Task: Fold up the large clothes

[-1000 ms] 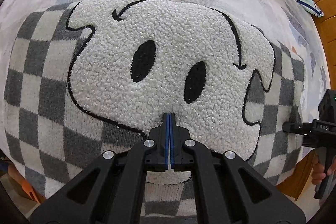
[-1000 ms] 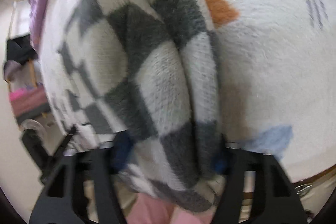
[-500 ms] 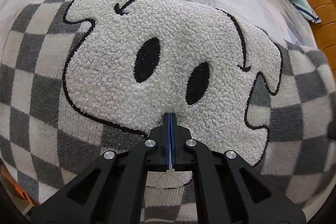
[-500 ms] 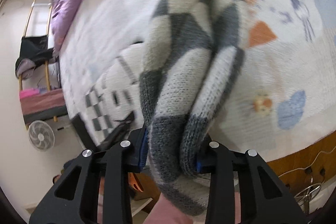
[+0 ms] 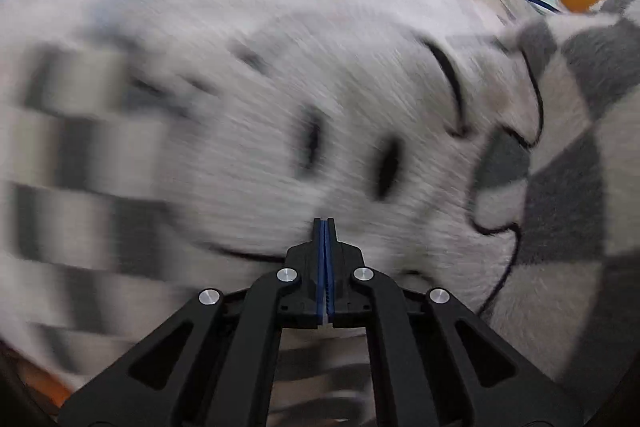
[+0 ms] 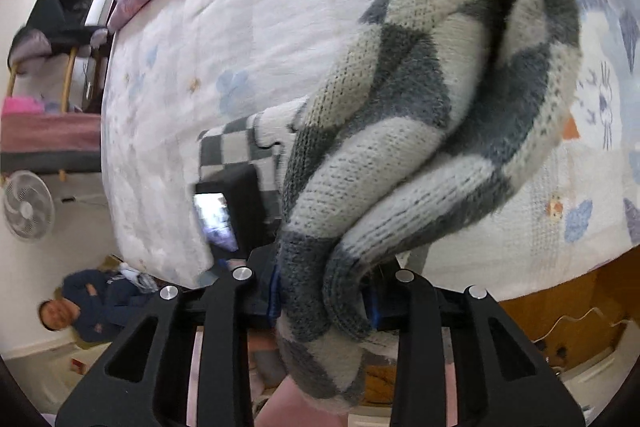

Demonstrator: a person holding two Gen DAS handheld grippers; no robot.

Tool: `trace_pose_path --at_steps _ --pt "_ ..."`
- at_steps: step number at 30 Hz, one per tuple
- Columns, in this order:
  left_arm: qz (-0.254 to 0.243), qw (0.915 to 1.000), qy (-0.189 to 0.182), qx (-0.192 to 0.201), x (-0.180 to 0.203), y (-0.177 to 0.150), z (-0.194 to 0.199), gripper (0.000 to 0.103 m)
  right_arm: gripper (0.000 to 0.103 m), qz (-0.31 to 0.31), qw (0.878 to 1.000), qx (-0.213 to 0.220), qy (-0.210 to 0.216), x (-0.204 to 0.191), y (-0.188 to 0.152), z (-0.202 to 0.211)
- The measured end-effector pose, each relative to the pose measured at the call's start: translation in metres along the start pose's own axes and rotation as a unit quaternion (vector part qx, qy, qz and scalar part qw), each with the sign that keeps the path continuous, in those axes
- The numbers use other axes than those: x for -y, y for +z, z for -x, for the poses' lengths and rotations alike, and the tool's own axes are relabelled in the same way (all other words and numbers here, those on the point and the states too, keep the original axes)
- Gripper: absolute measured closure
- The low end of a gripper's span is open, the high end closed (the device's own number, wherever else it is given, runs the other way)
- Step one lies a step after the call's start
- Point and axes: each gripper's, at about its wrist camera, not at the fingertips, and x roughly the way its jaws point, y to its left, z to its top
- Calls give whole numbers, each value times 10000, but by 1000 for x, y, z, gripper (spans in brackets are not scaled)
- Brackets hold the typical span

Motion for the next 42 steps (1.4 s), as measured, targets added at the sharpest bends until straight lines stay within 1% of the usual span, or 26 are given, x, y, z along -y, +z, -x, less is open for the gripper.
trace_pose_path --at_steps 1,4,7,9,11,12,14,16,17,18,20,21,22,23,24,25,26,27,28,29,30,32,36,39,40,42 --pt "122 9997 201 105 -18 2 17 100 74 172 9998 -13 -84 -17 -1 -4" --pt "597 9976 196 288 -69 -1 53 100 74 540 9981 -218 -193 -59 -5 -24" --pt "1020 9912 726 424 -133 -16 87 100 74 975 9933 -511 -350 -98 -10 -58" --pt "1352 9857 914 422 -170 -32 102 100 74 1233 9893 -699 -355 -124 -8 -82" --pt "1770 9790 953 351 -205 -52 112 100 79 1663 9811 -953 -274 -150 -13 -108" --pt "1995 9740 1034 270 -223 -64 114 100 79 1806 9776 -1062 -202 -161 -13 -117" --pt "2256 9664 1229 97 -245 -86 116 100 80 2477 9587 -1314 -475 -193 -15 -148" --pt "2511 9581 1375 -98 -266 -109 114 100 79 2727 9499 -1392 -632 -208 -12 -176" --pt "2608 9553 1382 -182 -271 -118 112 100 80 2969 9390 -1584 -706 -214 -9 -196" --pt "2715 9523 1365 -282 -277 -127 110 100 80 2963 9391 -1588 -718 -214 -2 -211" --pt "2896 9483 1236 -405 -284 -138 106 99 80 2664 9468 -1679 -664 -203 8 -233" --pt "2976 9482 1042 -393 -284 -142 107 98 79 2357 9522 -1861 -569 -192 22 -251" --pt "3009 9490 875 -357 -282 -142 107 96 78 2037 9582 -1951 -472 -182 30 -257" --pt "3014 9511 607 -294 -278 -139 108 81 74 1584 9648 -2083 -264 -172 39 -260" --pt "2969 9541 339 -198 -270 -134 109 53 72 1363 9667 -2163 -88 -166 44 -258" --pt "2924 9561 140 -87 -264 -129 112 42 69 1346 9663 -2194 7 -166 46 -254" --pt "2832 9587 -202 131 -254 -122 116 36 60 1433 9653 -2181 69 -164 45 -248" --pt "2715 9604 -554 279 -244 -114 118 33 51 1500 9649 -2153 83 -163 44 -242" --pt "2595 9616 -842 288 -234 -105 117 29 35 1528 9652 -2121 33 -162 44 -239" --pt "2516 9623 -998 259 -227 -97 116 23 34 1529 9658 -2093 -27 -159 43 -235" --pt "2413 9630 -1164 289 -217 -87 113 22 34 1500 9654 -2134 -6 -156 42 -233" --pt "2287 9637 -1328 365 -203 -72 106 19 34 1467 9630 -2258 119 -152 42 -229" --pt "2306 9646 -1276 91 -191 -50 89 17 33 1515 9573 -2460 36 -141 50 -209" --pt "2231 9680 -1142 129 -189 -42 87 17 33 1892 9559 -2213 392 -143 68 -164" --pt "2199 9686 -1158 101 -189 -39 85 16 33 2079 9555 -2043 449 -146 78 -146" --pt "2202 9675 -1244 62 -190 -36 78 13 13 2401 9560 -1637 404 -151 101 -121"
